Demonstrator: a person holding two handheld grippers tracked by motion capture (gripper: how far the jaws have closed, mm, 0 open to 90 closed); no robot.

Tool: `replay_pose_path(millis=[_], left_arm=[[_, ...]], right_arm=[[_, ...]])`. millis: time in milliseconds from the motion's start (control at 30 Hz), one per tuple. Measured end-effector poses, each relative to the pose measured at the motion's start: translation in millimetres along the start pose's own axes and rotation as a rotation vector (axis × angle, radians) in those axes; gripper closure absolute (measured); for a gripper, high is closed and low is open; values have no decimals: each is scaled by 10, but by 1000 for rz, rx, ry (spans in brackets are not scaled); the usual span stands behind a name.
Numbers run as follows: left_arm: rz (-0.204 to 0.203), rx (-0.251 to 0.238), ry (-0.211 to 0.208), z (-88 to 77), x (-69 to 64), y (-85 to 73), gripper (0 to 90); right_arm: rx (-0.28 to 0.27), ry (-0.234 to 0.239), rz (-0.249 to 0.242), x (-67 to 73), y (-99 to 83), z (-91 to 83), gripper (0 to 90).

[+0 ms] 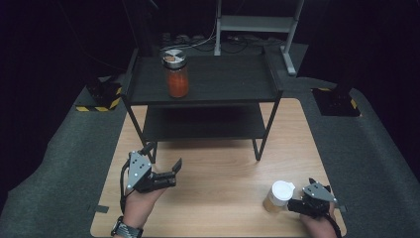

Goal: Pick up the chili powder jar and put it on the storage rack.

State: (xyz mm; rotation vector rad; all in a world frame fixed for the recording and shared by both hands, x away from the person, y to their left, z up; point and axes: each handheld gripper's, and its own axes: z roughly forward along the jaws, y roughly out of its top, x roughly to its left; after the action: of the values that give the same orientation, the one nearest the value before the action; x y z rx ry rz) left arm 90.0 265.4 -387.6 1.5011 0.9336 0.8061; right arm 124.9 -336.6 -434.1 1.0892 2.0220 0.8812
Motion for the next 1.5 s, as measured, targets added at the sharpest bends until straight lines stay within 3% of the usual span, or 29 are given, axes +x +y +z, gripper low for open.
replay_pose_path(millis=[300,600,900,1267,1500], left_arm=[[-43,60,-6,-4,-9,-271,3],[-60,124,-3,-23,-15,-498,4],[-73,218,4,-28,27,-756,4],[-51,312,20,27,54,-828,4],[6,347,33,56,-24,-781,4]], right_arm=[[1,-1,-2,2,2,2,16],[0,-3,-2,6,0,0,15],[1,-6,-11,20,2,2,16],[-1,-7,-7,19,0,1,16],[5,-15,-6,31,8,4,17]])
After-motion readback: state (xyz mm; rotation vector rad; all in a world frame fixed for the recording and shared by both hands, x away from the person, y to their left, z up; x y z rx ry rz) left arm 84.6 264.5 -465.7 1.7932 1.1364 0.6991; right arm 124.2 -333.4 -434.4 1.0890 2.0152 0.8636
